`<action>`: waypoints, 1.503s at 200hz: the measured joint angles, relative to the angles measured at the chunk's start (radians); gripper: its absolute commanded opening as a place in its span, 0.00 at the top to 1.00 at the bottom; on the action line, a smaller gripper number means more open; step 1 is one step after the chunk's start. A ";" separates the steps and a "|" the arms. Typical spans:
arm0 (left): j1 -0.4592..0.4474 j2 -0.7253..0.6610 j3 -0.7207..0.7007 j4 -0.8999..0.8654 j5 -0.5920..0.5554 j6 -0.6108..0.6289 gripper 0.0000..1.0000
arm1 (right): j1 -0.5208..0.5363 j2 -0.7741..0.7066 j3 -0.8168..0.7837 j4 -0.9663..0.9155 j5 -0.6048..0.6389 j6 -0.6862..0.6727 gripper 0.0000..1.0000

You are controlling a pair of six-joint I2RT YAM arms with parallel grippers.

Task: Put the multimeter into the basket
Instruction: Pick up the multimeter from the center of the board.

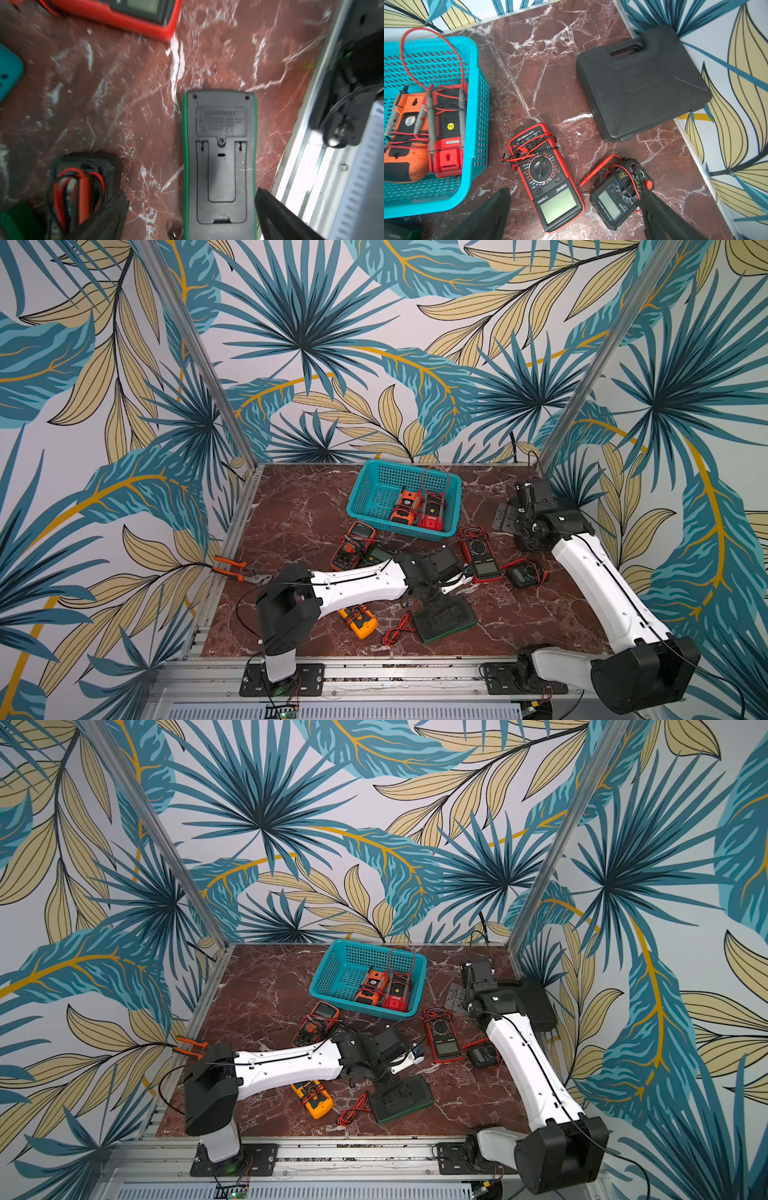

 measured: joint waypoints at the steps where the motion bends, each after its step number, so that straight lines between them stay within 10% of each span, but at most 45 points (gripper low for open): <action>1: 0.000 0.001 0.000 -0.001 0.000 0.000 0.00 | 0.000 -0.001 0.000 0.000 0.000 0.000 0.00; 300: -0.049 0.200 0.106 -0.187 -0.005 0.044 0.00 | -0.012 0.018 -0.045 0.079 -0.100 0.007 0.00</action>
